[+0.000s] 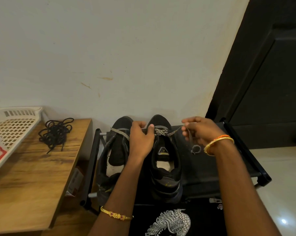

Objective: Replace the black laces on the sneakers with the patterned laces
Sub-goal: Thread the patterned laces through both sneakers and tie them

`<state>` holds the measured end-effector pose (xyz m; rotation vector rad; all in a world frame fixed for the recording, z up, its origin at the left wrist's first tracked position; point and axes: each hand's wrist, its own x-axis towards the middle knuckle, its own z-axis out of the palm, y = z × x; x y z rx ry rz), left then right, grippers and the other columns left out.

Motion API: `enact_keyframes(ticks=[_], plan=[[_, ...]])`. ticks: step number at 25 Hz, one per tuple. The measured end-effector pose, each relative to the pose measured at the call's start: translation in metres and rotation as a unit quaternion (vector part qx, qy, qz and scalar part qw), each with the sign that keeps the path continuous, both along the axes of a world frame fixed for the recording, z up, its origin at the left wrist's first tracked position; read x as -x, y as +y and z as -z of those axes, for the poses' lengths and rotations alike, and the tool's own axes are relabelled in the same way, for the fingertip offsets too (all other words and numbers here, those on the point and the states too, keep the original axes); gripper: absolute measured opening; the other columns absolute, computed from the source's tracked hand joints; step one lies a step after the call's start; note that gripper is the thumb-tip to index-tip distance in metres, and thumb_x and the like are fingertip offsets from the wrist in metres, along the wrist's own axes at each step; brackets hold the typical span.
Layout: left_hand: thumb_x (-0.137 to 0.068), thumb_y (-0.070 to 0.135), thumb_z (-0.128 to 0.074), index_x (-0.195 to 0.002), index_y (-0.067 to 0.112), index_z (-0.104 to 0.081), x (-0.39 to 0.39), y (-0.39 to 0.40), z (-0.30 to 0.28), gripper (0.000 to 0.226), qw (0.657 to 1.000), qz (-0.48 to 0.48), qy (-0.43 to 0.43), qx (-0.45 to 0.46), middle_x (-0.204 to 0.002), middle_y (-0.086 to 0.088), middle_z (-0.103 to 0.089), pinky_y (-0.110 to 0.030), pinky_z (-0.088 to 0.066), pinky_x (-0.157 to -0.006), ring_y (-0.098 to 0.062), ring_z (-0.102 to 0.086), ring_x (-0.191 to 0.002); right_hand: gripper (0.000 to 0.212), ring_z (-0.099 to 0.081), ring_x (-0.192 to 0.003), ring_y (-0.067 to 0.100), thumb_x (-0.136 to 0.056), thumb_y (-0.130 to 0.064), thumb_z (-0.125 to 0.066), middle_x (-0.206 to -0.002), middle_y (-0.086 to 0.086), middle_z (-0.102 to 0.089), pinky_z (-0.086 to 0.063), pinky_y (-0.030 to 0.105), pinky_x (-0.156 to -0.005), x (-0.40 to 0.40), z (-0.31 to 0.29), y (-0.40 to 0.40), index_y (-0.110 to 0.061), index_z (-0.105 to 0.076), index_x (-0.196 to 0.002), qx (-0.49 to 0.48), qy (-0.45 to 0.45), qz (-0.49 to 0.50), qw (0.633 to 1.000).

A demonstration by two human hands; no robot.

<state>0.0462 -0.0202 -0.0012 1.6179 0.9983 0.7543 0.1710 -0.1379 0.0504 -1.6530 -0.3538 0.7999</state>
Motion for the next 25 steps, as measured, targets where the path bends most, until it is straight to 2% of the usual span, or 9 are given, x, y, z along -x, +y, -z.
enact_keyframes(ticks=[2, 4, 6, 11, 14, 17, 19, 23, 25], plan=[[-0.093, 0.030, -0.058, -0.109, 0.017, -0.053, -0.001, -0.011, -0.018, 0.022, 0.997, 0.050, -0.057, -0.008, -0.106, 0.005, -0.060, -0.012, -0.043, -0.079, -0.007, -0.058, -0.099, 0.020, -0.064, -0.067, 0.013, -0.094, 0.003, -0.046, -0.078, 0.006, -0.066, -0.057, 0.024, -0.062, -0.001, -0.024, -0.011, -0.006, -0.062, -0.101, -0.108, 0.059, -0.041, 0.992], [-0.095, 0.033, -0.055, -0.115, 0.014, -0.055, -0.008, -0.025, -0.033, 0.027, 0.980, 0.141, -0.118, 0.081, -0.109, -0.001, -0.066, -0.021, -0.048, -0.090, -0.012, -0.063, -0.104, 0.024, -0.069, -0.072, 0.011, -0.092, 0.008, -0.043, -0.082, 0.006, -0.071, -0.059, 0.023, -0.068, 0.005, -0.033, -0.009, -0.004, -0.063, -0.100, -0.196, 0.097, -0.078, 0.973], [-0.098, 0.037, -0.048, -0.112, 0.015, -0.058, -0.012, -0.032, -0.043, 0.029, 0.960, 0.215, -0.119, 0.137, -0.106, -0.003, -0.067, -0.025, -0.047, -0.093, -0.014, -0.063, -0.104, 0.025, -0.071, -0.076, 0.010, -0.091, 0.012, -0.042, -0.082, 0.005, -0.072, -0.058, 0.022, -0.068, 0.012, -0.028, 0.000, -0.002, -0.062, -0.096, -0.234, 0.095, -0.081, 0.964], [-0.099, 0.031, -0.046, -0.094, 0.014, -0.068, 0.006, -0.011, -0.044, 0.029, 0.934, 0.331, -0.026, 0.129, -0.058, 0.007, -0.049, -0.026, -0.046, -0.077, -0.009, -0.054, -0.060, 0.023, -0.071, -0.081, 0.013, -0.087, 0.017, -0.046, -0.082, 0.006, -0.069, -0.058, 0.023, -0.074, -0.001, -0.006, 0.009, -0.001, -0.061, -0.089, -0.271, 0.056, 0.011, 0.961], [-0.098, 0.027, -0.049, -0.091, 0.014, -0.068, 0.017, 0.003, -0.051, 0.024, 0.942, 0.307, -0.035, 0.131, -0.057, 0.011, -0.048, -0.023, -0.040, -0.068, -0.005, -0.048, -0.052, 0.024, -0.071, -0.086, 0.019, -0.088, 0.017, -0.047, -0.088, 0.011, -0.068, -0.058, 0.023, -0.074, -0.012, 0.004, 0.010, -0.002, -0.061, -0.090, -0.278, 0.076, 0.069, 0.955], [-0.095, 0.029, -0.056, -0.114, 0.016, -0.060, 0.004, -0.005, -0.053, 0.024, 0.961, 0.260, -0.037, 0.087, -0.094, 0.006, -0.066, -0.025, -0.046, -0.087, -0.007, -0.063, -0.089, 0.022, -0.072, -0.082, 0.020, -0.088, 0.017, -0.046, -0.090, 0.013, -0.064, -0.059, 0.025, -0.072, -0.006, 0.003, 0.021, -0.001, -0.058, -0.092, -0.302, 0.124, 0.041, 0.944], [-0.094, 0.031, -0.058, -0.127, 0.013, -0.052, -0.008, -0.020, -0.050, 0.038, 0.948, 0.297, -0.018, 0.113, -0.099, 0.001, -0.067, -0.031, -0.045, -0.098, -0.013, -0.063, -0.101, 0.021, -0.072, -0.079, 0.020, -0.089, 0.017, -0.045, -0.087, 0.013, -0.062, -0.059, 0.026, -0.074, 0.002, 0.001, 0.029, 0.000, -0.057, -0.092, -0.311, 0.136, 0.023, 0.940], [-0.099, 0.026, -0.049, -0.098, 0.013, -0.068, -0.005, -0.005, -0.052, 0.023, 0.967, 0.252, 0.000, 0.037, -0.057, 0.013, -0.052, -0.017, -0.045, -0.073, -0.005, -0.052, -0.063, 0.022, -0.072, -0.080, 0.018, -0.088, 0.016, -0.048, -0.085, 0.011, -0.064, -0.058, 0.024, -0.073, -0.006, 0.005, 0.030, -0.003, -0.058, -0.090, -0.298, 0.102, 0.044, 0.948], [-0.100, 0.025, -0.048, -0.092, 0.014, -0.068, 0.007, 0.013, -0.053, 0.025, 0.968, 0.248, -0.003, 0.042, -0.052, 0.010, -0.045, -0.015, -0.046, -0.062, -0.004, -0.048, -0.052, 0.021, -0.071, -0.083, 0.016, -0.087, 0.013, -0.052, -0.087, 0.009, -0.067, -0.058, 0.024, -0.073, -0.015, 0.009, 0.025, -0.006, -0.060, -0.089, -0.259, 0.065, 0.078, 0.961]])
